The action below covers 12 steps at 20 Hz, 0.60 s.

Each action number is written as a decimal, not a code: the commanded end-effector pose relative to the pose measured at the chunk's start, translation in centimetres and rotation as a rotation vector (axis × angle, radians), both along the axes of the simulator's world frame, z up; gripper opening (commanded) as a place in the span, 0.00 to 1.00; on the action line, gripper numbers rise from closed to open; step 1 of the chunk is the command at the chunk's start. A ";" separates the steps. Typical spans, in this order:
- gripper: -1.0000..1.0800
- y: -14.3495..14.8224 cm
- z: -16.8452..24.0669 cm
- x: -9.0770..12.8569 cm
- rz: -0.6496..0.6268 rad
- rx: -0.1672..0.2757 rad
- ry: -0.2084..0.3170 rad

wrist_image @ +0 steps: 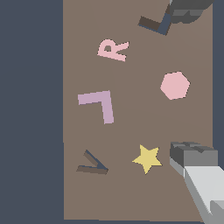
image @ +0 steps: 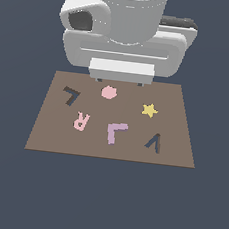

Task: Insert a designated object into the corresponding slot on a board.

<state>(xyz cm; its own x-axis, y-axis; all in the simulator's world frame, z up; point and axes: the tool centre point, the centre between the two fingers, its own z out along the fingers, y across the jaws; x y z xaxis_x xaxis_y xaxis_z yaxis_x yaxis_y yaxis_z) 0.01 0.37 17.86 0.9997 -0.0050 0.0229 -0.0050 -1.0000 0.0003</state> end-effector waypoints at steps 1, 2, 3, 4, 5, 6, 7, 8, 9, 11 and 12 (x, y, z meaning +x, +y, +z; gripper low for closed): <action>0.96 0.0 0.0 0.0 0.000 0.000 0.000; 0.96 0.0 0.0 0.0 0.000 0.000 0.000; 0.96 0.0 -0.1 0.0 0.001 0.000 0.000; 0.96 0.0 -0.2 0.1 0.002 0.000 0.000; 0.96 0.0 -0.3 0.2 0.003 0.000 0.001; 0.96 0.0 -0.5 0.3 0.005 0.000 0.001; 0.96 0.0 -0.7 0.4 0.008 0.000 0.001; 0.96 0.1 -1.0 0.6 0.010 0.000 0.002; 0.96 0.1 -1.3 0.8 0.014 0.000 0.002; 0.96 0.1 -2.0 1.2 0.021 0.000 0.003; 0.96 0.2 -2.4 1.4 0.025 0.000 0.004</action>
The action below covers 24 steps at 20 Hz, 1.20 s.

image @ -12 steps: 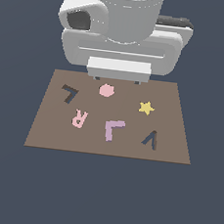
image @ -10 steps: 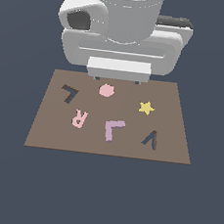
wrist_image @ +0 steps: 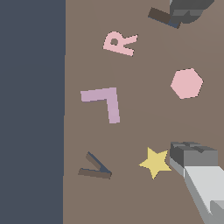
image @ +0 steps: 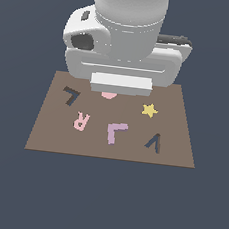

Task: Insert a designated object into the corresponding slot on a board.

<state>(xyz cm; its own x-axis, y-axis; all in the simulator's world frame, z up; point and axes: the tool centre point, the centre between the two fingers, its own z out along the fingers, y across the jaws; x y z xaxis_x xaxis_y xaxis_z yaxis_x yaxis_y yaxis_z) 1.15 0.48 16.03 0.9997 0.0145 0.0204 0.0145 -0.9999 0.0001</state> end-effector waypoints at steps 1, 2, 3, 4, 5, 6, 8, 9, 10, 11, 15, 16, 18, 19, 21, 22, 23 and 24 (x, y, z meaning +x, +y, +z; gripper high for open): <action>0.96 0.1 -1.1 0.6 0.011 0.000 0.003; 0.96 0.1 -1.6 0.9 0.016 0.000 0.003; 0.96 0.2 -2.1 1.2 0.022 0.000 0.004; 0.96 0.2 -2.7 1.5 0.028 0.000 0.005; 0.96 0.3 -3.3 1.9 0.034 0.000 0.006; 0.96 0.3 -3.9 2.3 0.041 0.000 0.008; 0.96 0.5 -5.2 3.1 0.055 0.000 0.010; 0.96 0.5 -5.9 3.5 0.062 0.000 0.011; 0.96 0.6 -6.5 3.8 0.068 0.000 0.012; 0.96 0.7 -7.1 4.2 0.074 0.000 0.013; 0.96 0.9 -8.9 5.3 0.094 -0.001 0.016; 0.96 0.9 -9.2 5.6 0.098 -0.001 0.017; 0.96 1.0 -9.8 5.9 0.104 -0.001 0.018; 0.96 1.1 -10.1 6.1 0.107 -0.001 0.019; 0.96 1.1 -10.5 6.4 0.111 -0.001 0.019; 0.96 1.1 -10.6 6.5 0.113 -0.001 0.020; 0.96 1.2 -10.7 6.5 0.114 -0.001 0.020; 0.96 1.2 -10.8 6.6 0.115 -0.001 0.020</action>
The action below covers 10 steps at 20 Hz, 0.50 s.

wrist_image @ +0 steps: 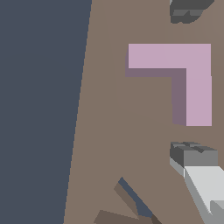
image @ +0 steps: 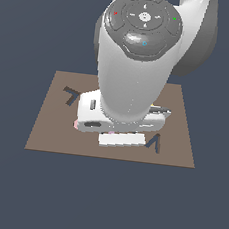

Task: Insert a designated object into the corresponding slot on a board.

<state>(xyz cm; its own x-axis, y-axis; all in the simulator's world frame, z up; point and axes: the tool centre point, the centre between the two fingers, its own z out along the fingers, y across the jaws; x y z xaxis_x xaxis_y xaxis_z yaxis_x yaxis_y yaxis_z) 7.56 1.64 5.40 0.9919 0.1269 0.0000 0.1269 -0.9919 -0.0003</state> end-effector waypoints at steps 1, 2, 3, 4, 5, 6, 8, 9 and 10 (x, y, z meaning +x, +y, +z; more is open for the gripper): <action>0.96 0.0 -0.2 0.2 0.003 0.000 -0.001; 0.96 0.0 -0.2 0.2 0.003 0.000 -0.001; 0.96 0.0 -0.2 0.1 0.002 0.000 0.000; 0.96 0.0 -0.2 0.1 0.002 0.000 0.000; 0.96 0.0 -0.3 0.1 0.002 0.000 0.000; 0.96 0.0 -0.5 0.2 0.002 0.000 0.000; 0.96 0.1 -1.1 0.2 0.004 0.000 0.000; 0.96 0.1 -1.5 0.3 0.004 0.000 0.000; 0.96 0.1 -1.8 0.3 0.005 0.000 0.000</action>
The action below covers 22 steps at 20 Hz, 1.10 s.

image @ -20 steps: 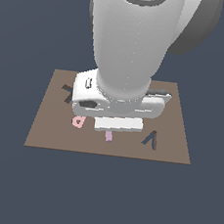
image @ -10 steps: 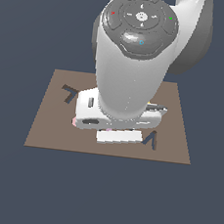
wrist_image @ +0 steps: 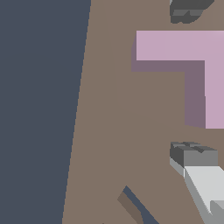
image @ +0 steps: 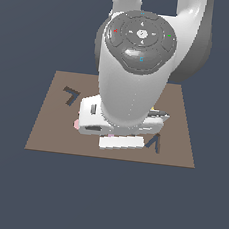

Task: Insert a designated object into the corresponding slot on a board.

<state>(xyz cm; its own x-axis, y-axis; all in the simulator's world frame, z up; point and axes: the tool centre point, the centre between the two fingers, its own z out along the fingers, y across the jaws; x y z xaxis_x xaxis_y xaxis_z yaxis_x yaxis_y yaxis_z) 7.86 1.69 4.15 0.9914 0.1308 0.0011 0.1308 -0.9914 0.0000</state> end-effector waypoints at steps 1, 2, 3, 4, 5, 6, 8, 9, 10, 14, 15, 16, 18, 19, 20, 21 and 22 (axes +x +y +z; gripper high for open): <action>0.96 0.0 -0.8 0.0 0.001 0.000 0.001; 0.96 0.0 -1.0 0.1 0.002 0.000 0.001; 0.96 0.0 -1.1 0.1 0.002 0.000 0.001; 0.96 0.0 -1.2 0.1 0.002 0.000 0.001; 0.00 0.0 -1.2 0.1 0.002 0.000 0.001; 0.00 0.0 -1.2 0.1 0.002 0.000 0.001; 0.00 0.0 -1.2 0.1 0.002 0.000 0.001; 0.00 0.0 -1.2 0.1 0.002 0.000 0.001; 0.00 0.0 -1.2 0.1 0.002 0.000 0.001; 0.00 0.0 -1.2 0.1 0.002 0.000 0.001; 0.00 -0.1 -1.1 0.1 0.001 -0.001 0.000; 0.00 -0.1 -1.0 0.1 0.001 -0.001 0.000; 0.00 0.0 -0.7 0.1 0.002 0.000 0.001; 0.00 0.0 -0.6 0.1 0.002 0.000 0.001; 0.00 0.0 -0.8 0.1 0.001 0.000 0.002; 0.00 0.0 -0.8 0.1 0.000 0.000 0.002; 0.00 -0.1 -0.8 0.1 -0.002 0.000 0.002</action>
<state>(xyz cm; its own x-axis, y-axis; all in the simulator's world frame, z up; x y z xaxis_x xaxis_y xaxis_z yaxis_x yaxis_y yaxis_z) 7.97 1.68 3.33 0.9914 0.1307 -0.0001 0.1307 -0.9914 0.0002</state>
